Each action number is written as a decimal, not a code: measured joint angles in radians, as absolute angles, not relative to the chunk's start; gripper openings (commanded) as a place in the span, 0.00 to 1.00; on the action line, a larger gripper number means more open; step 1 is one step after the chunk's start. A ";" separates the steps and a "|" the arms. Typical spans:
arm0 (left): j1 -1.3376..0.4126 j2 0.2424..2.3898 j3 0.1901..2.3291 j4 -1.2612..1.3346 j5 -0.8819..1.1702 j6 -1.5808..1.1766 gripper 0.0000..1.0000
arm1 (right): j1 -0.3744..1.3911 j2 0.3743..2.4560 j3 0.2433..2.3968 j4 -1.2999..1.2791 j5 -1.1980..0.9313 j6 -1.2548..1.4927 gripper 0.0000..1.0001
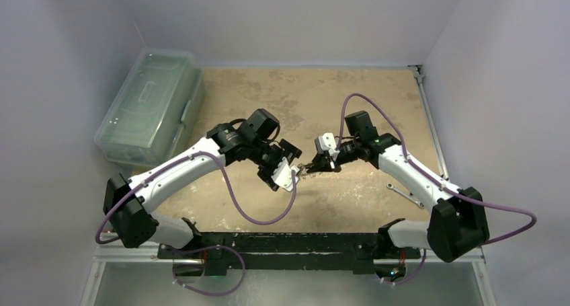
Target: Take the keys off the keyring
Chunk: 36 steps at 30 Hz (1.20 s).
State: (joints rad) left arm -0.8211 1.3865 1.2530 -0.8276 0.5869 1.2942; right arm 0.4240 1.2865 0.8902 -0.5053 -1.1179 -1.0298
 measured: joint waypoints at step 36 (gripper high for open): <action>-0.860 1.324 1.205 -0.891 0.546 1.408 0.66 | 0.479 1.304 0.933 -0.585 -1.065 -1.085 0.00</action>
State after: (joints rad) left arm -0.8597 1.3239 1.2053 -0.8913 0.5457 1.4082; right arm 0.4793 1.3045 0.9333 -0.5846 -1.0649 -1.0855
